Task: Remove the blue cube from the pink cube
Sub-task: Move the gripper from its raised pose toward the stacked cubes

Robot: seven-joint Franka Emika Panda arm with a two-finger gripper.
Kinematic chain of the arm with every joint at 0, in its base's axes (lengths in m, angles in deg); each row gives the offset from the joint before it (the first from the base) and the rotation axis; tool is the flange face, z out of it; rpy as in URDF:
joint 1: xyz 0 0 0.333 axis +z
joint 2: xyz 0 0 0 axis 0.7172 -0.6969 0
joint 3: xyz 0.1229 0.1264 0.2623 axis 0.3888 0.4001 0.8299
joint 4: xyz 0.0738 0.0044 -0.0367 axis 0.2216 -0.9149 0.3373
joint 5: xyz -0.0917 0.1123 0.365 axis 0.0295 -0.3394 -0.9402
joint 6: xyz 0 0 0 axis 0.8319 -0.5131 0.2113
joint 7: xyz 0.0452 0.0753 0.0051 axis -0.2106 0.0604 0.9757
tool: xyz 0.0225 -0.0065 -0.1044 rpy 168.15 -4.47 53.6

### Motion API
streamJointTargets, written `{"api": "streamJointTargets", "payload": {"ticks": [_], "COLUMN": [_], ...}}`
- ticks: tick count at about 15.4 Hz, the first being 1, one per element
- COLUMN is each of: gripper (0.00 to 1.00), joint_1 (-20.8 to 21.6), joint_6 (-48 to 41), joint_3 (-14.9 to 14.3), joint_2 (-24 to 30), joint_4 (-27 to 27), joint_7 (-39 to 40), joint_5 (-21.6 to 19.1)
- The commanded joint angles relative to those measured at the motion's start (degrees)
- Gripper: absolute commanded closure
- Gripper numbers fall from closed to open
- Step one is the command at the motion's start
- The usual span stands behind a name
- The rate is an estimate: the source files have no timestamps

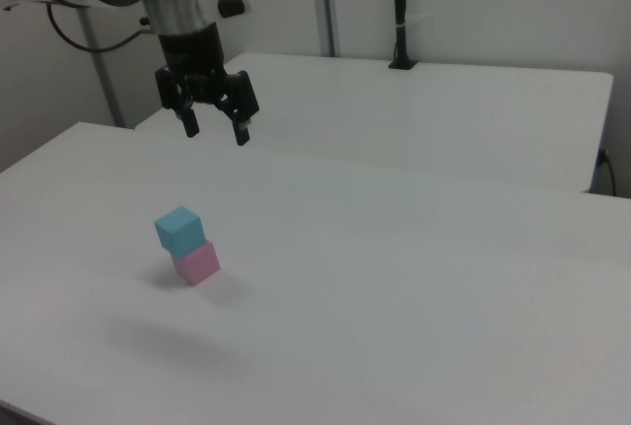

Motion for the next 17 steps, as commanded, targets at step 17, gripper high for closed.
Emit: {"api": "streamJointTargets", "payload": {"ticks": [17], "gripper": [0.00], "joint_1": [4.9], "joint_6": [8.2], "joint_3": [3.9], "joint_2": [-0.3], "joint_4": [-11.7], "joint_7": [-19.5], "joint_5": [-5.4]}}
